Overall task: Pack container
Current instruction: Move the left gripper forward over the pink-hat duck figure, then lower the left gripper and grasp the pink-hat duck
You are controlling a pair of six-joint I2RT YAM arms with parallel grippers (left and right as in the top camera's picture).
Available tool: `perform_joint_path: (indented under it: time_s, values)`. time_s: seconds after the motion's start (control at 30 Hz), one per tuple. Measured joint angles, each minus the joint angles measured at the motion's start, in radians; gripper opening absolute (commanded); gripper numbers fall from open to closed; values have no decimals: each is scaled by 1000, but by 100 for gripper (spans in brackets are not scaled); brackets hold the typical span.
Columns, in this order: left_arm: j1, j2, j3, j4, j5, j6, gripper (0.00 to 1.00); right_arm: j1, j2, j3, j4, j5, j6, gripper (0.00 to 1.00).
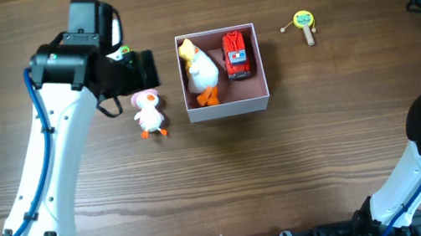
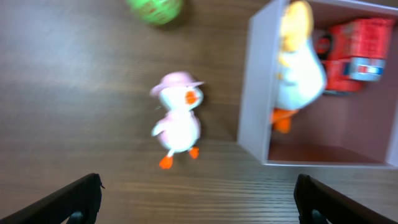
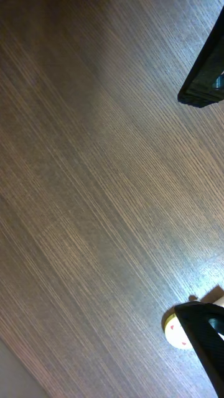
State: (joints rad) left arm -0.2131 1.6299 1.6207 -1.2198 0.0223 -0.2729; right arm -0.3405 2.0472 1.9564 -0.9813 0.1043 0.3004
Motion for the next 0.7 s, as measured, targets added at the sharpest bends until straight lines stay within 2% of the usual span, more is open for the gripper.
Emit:
perform_joint_path:
  time_s: [0.2,0.47,0.7]
  values:
    - [12,76,0,-23,-22,-56,100,0,0,0,0,0,0,100]
    - [10,282,0,-44,-25,-82,100,0,0,0,0,0,0,100]
    - [10,313,0,-17,-25,-85,100,0,0,0,0,0,0,100]
